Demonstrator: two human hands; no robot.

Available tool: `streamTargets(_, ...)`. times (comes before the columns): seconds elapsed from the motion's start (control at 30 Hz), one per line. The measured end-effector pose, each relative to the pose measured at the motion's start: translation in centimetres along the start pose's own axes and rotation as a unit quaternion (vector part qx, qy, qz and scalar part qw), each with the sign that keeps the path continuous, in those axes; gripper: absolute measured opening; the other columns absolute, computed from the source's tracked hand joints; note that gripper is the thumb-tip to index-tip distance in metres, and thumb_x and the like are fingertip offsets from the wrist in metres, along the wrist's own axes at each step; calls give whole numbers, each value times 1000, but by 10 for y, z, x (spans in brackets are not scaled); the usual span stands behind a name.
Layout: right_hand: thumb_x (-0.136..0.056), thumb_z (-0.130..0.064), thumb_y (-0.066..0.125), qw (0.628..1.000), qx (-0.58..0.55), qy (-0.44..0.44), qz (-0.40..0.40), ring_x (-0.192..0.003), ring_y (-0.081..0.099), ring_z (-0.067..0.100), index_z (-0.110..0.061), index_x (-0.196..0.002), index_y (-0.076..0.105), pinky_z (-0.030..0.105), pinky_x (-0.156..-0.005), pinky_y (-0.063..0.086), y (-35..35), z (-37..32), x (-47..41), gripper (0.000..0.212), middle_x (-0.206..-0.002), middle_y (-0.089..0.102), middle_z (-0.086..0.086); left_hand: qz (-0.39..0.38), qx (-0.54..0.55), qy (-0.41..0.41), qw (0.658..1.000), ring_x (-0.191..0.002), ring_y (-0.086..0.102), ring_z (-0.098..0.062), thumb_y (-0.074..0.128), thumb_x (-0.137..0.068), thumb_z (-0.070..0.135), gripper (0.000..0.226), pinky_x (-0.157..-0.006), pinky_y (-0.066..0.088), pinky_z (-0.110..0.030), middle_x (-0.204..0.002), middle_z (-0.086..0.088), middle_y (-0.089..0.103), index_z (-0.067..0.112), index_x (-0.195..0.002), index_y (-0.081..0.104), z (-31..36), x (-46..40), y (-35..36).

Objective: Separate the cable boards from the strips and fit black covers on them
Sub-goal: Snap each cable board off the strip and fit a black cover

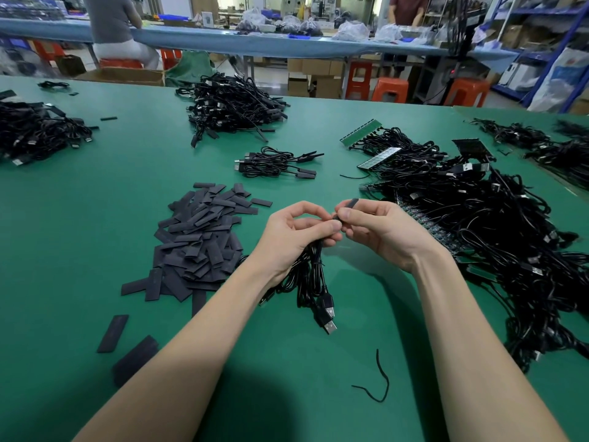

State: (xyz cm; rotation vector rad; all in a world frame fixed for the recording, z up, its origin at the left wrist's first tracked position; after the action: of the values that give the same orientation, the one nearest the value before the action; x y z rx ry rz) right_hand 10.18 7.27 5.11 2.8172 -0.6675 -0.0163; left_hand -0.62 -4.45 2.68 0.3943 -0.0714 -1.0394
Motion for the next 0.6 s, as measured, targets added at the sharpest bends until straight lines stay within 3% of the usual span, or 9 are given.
streamTargets(0.1, -75, -16, 76, 1000, 11, -12, 5, -73, 65, 9, -11, -86, 77, 17, -72, 55, 2, 0, -1, 12, -87, 71, 4, 5, 7, 0, 1000, -66, 72, -19, 81, -72, 7, 19, -65, 57, -22, -75, -15, 74, 9, -85, 67, 0, 0, 0)
streamTargets(0.3, -80, -16, 76, 996, -15, -84, 33, -88, 73, 23, -16, -122, 67, 29, -81, 58, 8, -5, -3, 42, -104, 75, 18, 14, 53, 3, 998, -70, 71, -19, 79, -70, 8, 25, -70, 56, -22, -79, -16, 73, 6, -91, 65, 1, -1, -2)
streamTargets(0.5, -82, -13, 76, 992, -18, -110, 67, -82, 72, 17, -19, -108, 76, 27, -74, 58, 15, -6, -3, 28, -96, 77, 13, 22, 58, 2, 998, -70, 70, -19, 79, -70, 9, 23, -71, 57, -22, -81, -18, 73, 8, -89, 65, 2, -2, -2)
streamTargets(0.6, -77, -16, 78, 991, -21, -114, 68, -82, 71, 18, -20, -102, 80, 29, -78, 59, 15, -8, -2, 25, -93, 76, 14, 20, 57, -2, 998, -71, 70, -20, 80, -69, 10, 23, -71, 57, -23, -84, -19, 73, 9, -87, 66, 2, -1, -2)
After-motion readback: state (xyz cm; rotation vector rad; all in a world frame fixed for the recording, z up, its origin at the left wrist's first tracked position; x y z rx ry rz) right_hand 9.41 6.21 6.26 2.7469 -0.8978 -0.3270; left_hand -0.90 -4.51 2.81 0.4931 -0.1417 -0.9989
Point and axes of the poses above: each hand's wrist, its own x-axis away from the middle knuckle, its own y-axis out of the palm, z = x × y, the point moved 4 cm from there along -x, towards the middle knuckle
